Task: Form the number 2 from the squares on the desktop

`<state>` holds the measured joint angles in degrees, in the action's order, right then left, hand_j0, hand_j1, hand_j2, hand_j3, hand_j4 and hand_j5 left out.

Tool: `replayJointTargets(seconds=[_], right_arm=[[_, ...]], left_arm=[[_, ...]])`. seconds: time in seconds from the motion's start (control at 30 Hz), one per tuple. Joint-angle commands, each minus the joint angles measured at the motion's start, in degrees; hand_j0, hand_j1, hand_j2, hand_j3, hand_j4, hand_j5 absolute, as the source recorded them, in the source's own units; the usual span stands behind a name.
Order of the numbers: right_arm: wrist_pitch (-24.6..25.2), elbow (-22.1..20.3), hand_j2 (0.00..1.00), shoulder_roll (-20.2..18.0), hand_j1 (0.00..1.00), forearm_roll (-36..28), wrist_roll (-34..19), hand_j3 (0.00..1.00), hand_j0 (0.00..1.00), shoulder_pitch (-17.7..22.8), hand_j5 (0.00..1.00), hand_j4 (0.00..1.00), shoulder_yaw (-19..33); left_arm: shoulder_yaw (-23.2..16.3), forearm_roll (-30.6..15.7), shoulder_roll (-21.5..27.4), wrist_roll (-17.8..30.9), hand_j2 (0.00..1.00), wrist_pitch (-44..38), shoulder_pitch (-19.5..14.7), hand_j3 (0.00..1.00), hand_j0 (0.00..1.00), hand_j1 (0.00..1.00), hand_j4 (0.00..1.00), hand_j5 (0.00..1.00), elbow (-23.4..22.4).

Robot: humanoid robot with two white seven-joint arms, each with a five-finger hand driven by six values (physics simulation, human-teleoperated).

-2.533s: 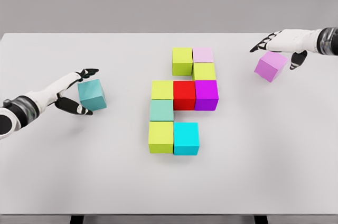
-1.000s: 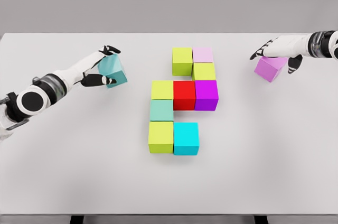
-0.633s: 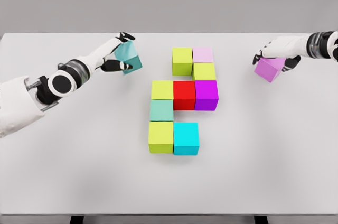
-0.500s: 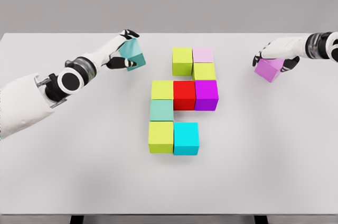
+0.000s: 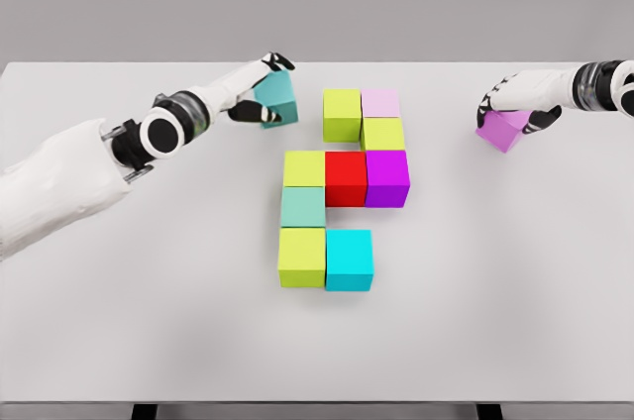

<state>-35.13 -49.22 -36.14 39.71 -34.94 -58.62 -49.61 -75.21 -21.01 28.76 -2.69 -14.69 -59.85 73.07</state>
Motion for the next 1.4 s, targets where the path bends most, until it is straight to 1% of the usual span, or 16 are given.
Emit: replayJointTargets(seconds=[0.0, 0.13, 0.23, 0.27, 0.3, 0.4, 0.47, 0.5, 0.57, 0.67, 0.83, 1.0, 1.07, 1.17, 1.27, 1.37], right_arm=[[0.13, -0.26, 0.71, 0.01, 0.71, -1.04, -0.06, 0.71, 0.71, 0.0, 0.71, 0.71, 0.04], [0.13, -0.43, 0.71, -0.07, 0.71, -1.22, -0.06, 0.71, 0.71, -0.09, 0.71, 0.71, 0.39], [0.13, -0.52, 0.71, -0.51, 0.71, -1.65, -0.06, 0.71, 0.71, -0.18, 0.71, 0.71, 0.75], [0.13, -0.7, 0.71, -0.69, 0.71, -3.23, -0.06, 0.71, 0.71, -0.18, 0.71, 0.71, 0.83], [0.13, -0.79, 0.71, -0.95, 0.71, -4.64, -0.06, 0.71, 0.71, -0.18, 0.71, 0.71, 0.83], [0.13, -1.58, 0.71, -1.39, 0.71, -5.0, -0.06, 0.71, 0.71, -0.26, 0.71, 0.71, 0.83], [0.13, -2.46, 0.71, -2.27, 0.71, -5.17, -0.06, 0.71, 0.71, -0.26, 0.71, 0.71, 1.8], [0.13, -3.42, 0.71, -2.45, 0.71, -6.75, -0.06, 0.71, 0.71, -0.26, 0.71, 0.71, 1.98], [0.13, -4.91, 0.71, -4.38, 0.71, -8.07, -0.06, 0.71, 0.71, 0.09, 0.71, 0.71, 2.06], [0.13, -7.02, 0.71, -5.52, 0.71, -8.42, -0.06, 0.71, 0.71, 0.44, 0.71, 0.71, 2.06], [0.13, -9.84, 0.71, -7.19, 0.71, -8.51, -0.06, 0.71, 0.71, 1.14, 0.71, 0.71, 2.15], [0.13, -17.57, 0.71, -11.06, 0.71, -10.97, -0.06, 0.71, 0.71, 3.25, 0.71, 0.71, 2.15], [0.13, -19.15, 0.71, -11.5, 0.71, -11.24, -0.06, 0.71, 0.71, 3.78, 0.71, 0.71, 2.24], [0.13, -22.84, 0.71, -11.59, 0.71, -11.24, -0.06, 0.71, 0.71, 4.74, 0.71, 0.71, 2.24], [0.13, -30.49, 0.71, -14.93, 0.71, -11.32, -0.06, 0.71, 0.71, 6.77, 0.71, 0.71, 2.59], [0.13, -33.83, 0.71, -16.07, 0.71, -11.85, -0.06, 0.71, 0.71, 8.26, 0.71, 0.71, 2.86]], left_arm=[[0.15, 0.01, -0.81, 2.69, 0.44, -0.08, -0.09, 0.44, 0.44, 0.44, 0.44, 0.44, -0.82], [1.3, 0.36, -2.48, 4.8, 0.45, 0.01, -0.35, 0.45, 0.45, 0.45, 0.45, 0.45, -1.71], [1.3, 0.62, -3.54, 4.89, 0.45, 0.36, -0.44, 0.45, 0.45, 0.45, 0.45, 0.45, -4.25], [1.3, 0.62, -3.8, 4.89, 0.45, 1.15, -0.44, 0.45, 0.45, 0.45, 0.45, 0.45, -4.96], [1.3, 0.62, -3.8, 4.89, 0.45, 1.77, -0.44, 0.45, 0.45, 0.45, 0.45, 0.45, -5.05], [1.3, 0.62, -3.8, 5.33, 0.45, 1.86, -0.44, 0.45, 0.45, 0.45, 0.45, 0.45, -5.13], [1.3, 0.62, -3.8, 5.86, 0.45, 3.17, -0.44, 0.45, 0.45, 0.45, 0.45, 0.45, -5.83], [1.3, 0.62, -4.24, 5.86, 0.45, 3.88, -0.44, 0.45, 0.45, 0.45, 0.45, 0.45, -6.45], [1.3, 0.62, -4.33, 7.52, 0.45, 5.02, -0.44, 0.45, 0.45, 0.45, 0.45, 0.45, -6.98], [1.3, 0.62, -4.33, 9.64, 0.45, 5.72, -0.44, 0.45, 0.45, 0.45, 0.45, 0.45, -7.24], [1.3, 0.62, -4.24, 10.78, 0.46, 6.34, -0.44, 0.46, 0.46, 0.46, 0.46, 0.46, -7.24], [1.3, 0.71, -4.24, 10.87, 0.46, 6.34, -0.53, 0.46, 0.46, 0.46, 0.46, 0.46, -7.24], [1.3, 0.71, -4.33, 10.87, 0.46, 6.25, -0.62, 0.46, 0.46, 0.46, 0.46, 0.46, -7.33], [1.3, 0.8, -5.38, 10.87, 0.46, 6.87, -0.97, 0.46, 0.46, 0.46, 0.46, 0.46, -10.14], [1.3, 0.8, -5.91, 10.87, 0.46, 7.48, -0.97, 0.46, 0.46, 0.46, 0.46, 0.46, -11.02], [1.3, 1.15, -6.35, 10.87, 0.46, 7.57, -0.97, 0.46, 0.46, 0.46, 0.46, 0.46, -10.85]])
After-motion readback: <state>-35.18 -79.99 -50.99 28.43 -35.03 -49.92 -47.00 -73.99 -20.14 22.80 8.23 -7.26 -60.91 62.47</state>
